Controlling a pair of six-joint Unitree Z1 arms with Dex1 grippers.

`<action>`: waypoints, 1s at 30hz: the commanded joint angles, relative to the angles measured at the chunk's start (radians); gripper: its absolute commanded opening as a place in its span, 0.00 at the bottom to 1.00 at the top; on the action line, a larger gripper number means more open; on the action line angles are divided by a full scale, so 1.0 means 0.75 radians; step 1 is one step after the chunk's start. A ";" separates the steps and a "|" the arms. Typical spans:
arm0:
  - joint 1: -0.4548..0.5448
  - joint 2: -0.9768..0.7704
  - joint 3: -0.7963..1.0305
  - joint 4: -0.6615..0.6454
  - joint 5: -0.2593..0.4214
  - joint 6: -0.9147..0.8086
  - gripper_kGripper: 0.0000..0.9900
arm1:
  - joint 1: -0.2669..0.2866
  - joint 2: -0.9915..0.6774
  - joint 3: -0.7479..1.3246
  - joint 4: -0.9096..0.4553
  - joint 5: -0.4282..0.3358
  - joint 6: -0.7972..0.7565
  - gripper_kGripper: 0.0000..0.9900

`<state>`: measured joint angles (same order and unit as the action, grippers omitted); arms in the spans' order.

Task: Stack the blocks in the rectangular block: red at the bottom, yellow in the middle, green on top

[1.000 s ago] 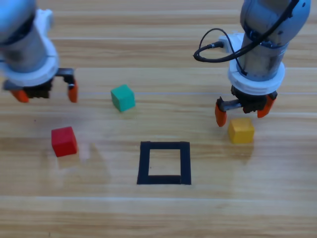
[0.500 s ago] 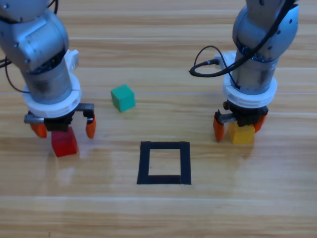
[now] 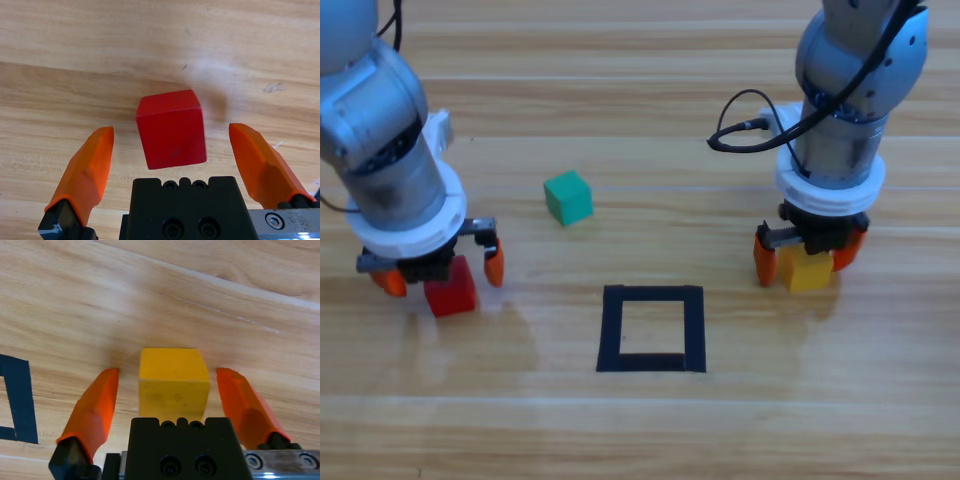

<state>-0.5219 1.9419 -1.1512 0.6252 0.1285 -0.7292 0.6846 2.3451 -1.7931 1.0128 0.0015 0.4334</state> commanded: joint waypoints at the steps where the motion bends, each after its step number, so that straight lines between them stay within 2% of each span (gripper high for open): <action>1: 0.023 -0.039 0.079 -0.042 -0.016 -0.075 1.00 | -0.076 0.060 0.047 0.022 -0.031 0.001 0.87; 3: 0.023 -0.043 0.089 -0.048 -0.014 -0.097 1.00 | -0.076 0.058 0.049 0.022 -0.035 0.001 0.88; 4: 0.023 -0.041 0.089 -0.056 -0.014 -0.099 1.00 | -0.076 0.058 0.051 0.022 -0.051 0.001 0.92; 11: 0.023 -0.039 0.075 -0.089 -0.012 -0.106 0.98 | -0.076 0.045 0.057 0.022 -0.065 0.003 0.91; 13: 0.023 -0.033 0.070 -0.091 -0.014 -0.106 0.97 | -0.076 0.045 0.055 0.022 -0.055 0.003 0.86; 15: 0.023 -0.028 0.073 -0.095 -0.012 -0.104 0.95 | -0.076 0.045 0.057 0.022 -0.035 -0.015 0.76; 17: 0.023 -0.024 0.073 -0.099 -0.012 -0.101 0.93 | -0.076 0.025 0.063 0.022 -0.018 -0.020 0.60; 19: 0.023 -0.028 0.081 -0.103 -0.012 -0.099 0.86 | -0.076 -0.010 0.082 0.014 -0.012 -0.022 0.42; 21: 0.023 -0.024 0.087 -0.116 -0.014 -0.095 0.86 | -0.076 -0.026 0.106 -0.011 0.047 -0.060 0.31; 23: 0.023 -0.022 0.095 -0.122 -0.014 -0.097 0.82 | -0.076 -0.028 0.114 -0.017 0.113 -0.097 0.29; 28: 0.023 -0.026 0.122 -0.146 -0.016 -0.093 0.77 | -0.076 -0.157 0.108 -0.011 0.108 -0.105 0.29; 30: 0.023 -0.026 0.130 -0.148 -0.014 -0.093 0.77 | -0.076 -0.198 0.106 0.010 0.070 -0.134 0.29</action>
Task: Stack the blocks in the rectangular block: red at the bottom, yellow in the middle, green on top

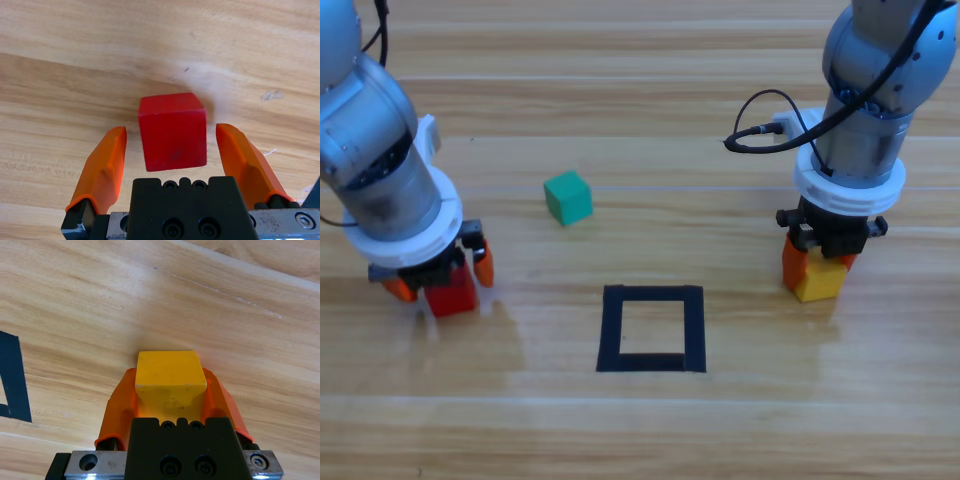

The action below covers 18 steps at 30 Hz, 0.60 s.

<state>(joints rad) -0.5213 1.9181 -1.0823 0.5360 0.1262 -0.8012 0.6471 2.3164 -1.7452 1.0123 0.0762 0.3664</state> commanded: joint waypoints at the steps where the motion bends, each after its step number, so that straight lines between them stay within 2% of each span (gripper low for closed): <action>1: 0.022 0.005 0.044 -0.036 -0.011 0.003 0.77 | -0.026 -0.170 0.042 0.017 -0.059 -0.055 0.29; 5: 0.024 -0.001 0.048 -0.040 -0.005 0.021 0.66 | -0.026 -0.192 0.034 0.045 -0.112 -0.067 0.29; 7: 0.026 -0.003 0.046 -0.042 -0.005 0.033 0.65 | -0.026 -0.217 0.034 0.049 -0.157 -0.069 0.29; 10: 0.030 -0.025 0.048 -0.040 0.008 0.066 0.37 | -0.024 -0.237 0.036 0.066 -0.163 -0.071 0.29; 12: 0.045 -0.042 0.048 -0.034 0.010 0.111 0.22 | -0.020 -0.246 0.036 0.068 -0.163 -0.069 0.29; 16: 0.051 -0.060 0.036 -0.015 0.010 0.224 0.00 | 0.002 -0.278 0.040 0.074 -0.192 -0.077 0.29; 18: 0.053 -0.050 -0.032 0.075 0.006 0.287 0.00 | 0.007 -0.286 0.038 0.072 -0.206 -0.086 0.29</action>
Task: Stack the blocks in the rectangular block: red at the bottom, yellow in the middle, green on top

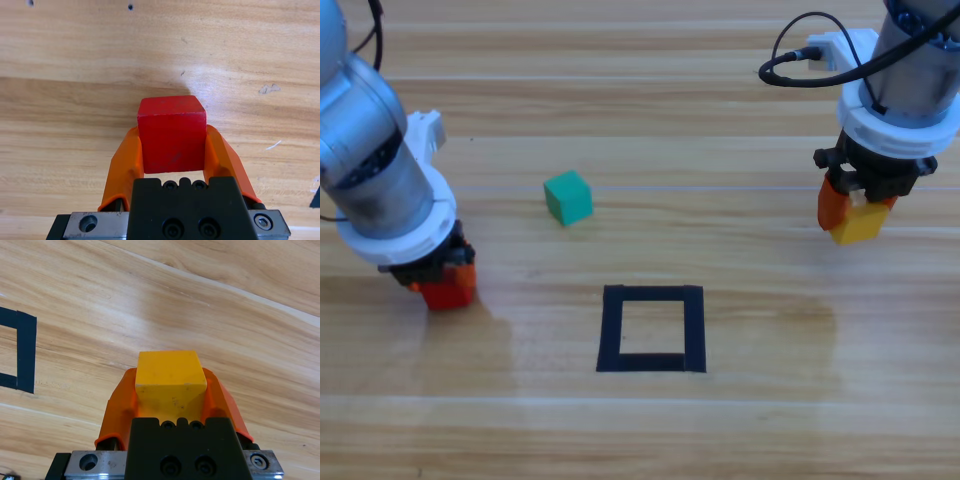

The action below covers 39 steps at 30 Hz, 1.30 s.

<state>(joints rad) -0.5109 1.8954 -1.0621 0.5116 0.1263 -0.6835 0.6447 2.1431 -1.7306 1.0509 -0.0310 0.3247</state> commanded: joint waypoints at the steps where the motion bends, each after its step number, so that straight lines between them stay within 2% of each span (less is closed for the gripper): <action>1: 0.037 -0.009 -0.122 0.187 0.001 0.169 0.00 | 0.010 -0.057 0.017 0.020 -0.063 -0.028 0.29; 4: 0.035 -0.005 -0.292 0.402 0.028 0.208 0.00 | 0.010 -0.057 0.017 0.020 -0.053 -0.032 0.26; 6: 0.006 -0.001 -0.423 0.537 0.026 0.222 0.00 | 0.010 -0.055 0.015 0.020 -0.049 -0.040 0.16; 10: -0.080 0.056 -0.627 0.688 -0.005 0.210 0.00 | 0.010 -0.053 0.015 0.020 -0.030 -0.055 0.16; 15: -0.262 0.258 -0.854 0.801 -0.003 0.071 0.00 | 0.010 -0.053 0.013 0.020 -0.028 -0.065 0.16; 20: -0.427 0.432 -0.975 0.811 -0.005 -0.068 0.00 | 0.010 -0.066 0.013 0.020 -0.026 -0.073 0.16; 24: -0.497 0.528 -1.057 0.809 -0.025 -0.158 0.00 | 0.010 -0.080 0.017 0.020 -0.024 -0.075 0.17; 39: -0.517 0.606 -1.104 0.795 -0.058 -0.340 0.00 | 0.010 -0.105 0.029 0.020 -0.012 -0.085 0.17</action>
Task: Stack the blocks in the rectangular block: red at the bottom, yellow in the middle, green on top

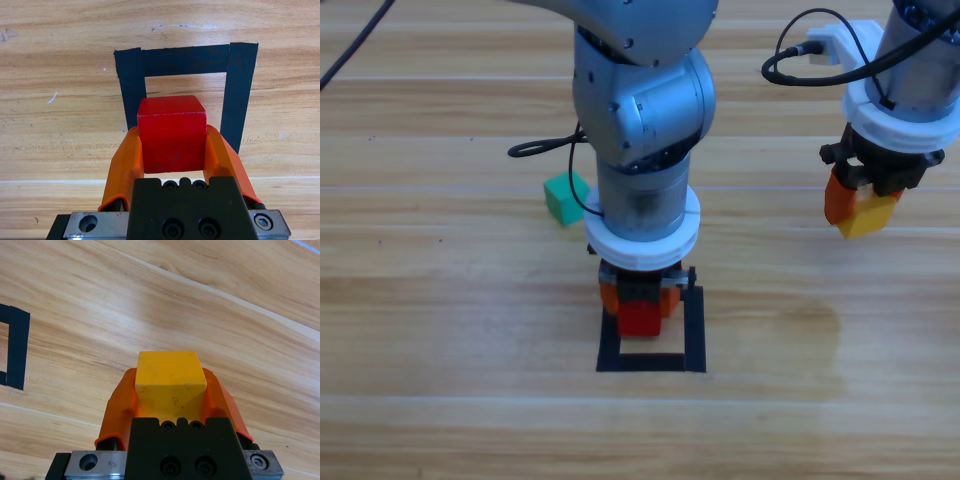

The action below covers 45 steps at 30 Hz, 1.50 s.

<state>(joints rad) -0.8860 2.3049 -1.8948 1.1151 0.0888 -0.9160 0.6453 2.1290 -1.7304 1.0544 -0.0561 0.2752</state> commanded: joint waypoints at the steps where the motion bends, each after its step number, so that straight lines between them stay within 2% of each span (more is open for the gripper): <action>1: -0.017 0.060 0.003 -0.010 -0.008 -0.034 0.00 | 0.009 -0.088 0.029 0.016 0.022 -0.019 0.17; 13: -0.017 0.054 0.072 -0.131 -0.035 -0.010 0.00 | 0.009 -0.092 0.029 0.016 0.018 -0.019 0.17; 45: -0.050 0.021 0.117 -0.141 -0.037 -0.012 0.00 | 0.009 -0.094 0.031 0.016 0.024 -0.025 0.17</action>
<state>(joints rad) -0.8868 2.3052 -1.8430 1.0216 0.0741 -0.9176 0.6453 2.1283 -1.7303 1.0544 -0.0517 0.2610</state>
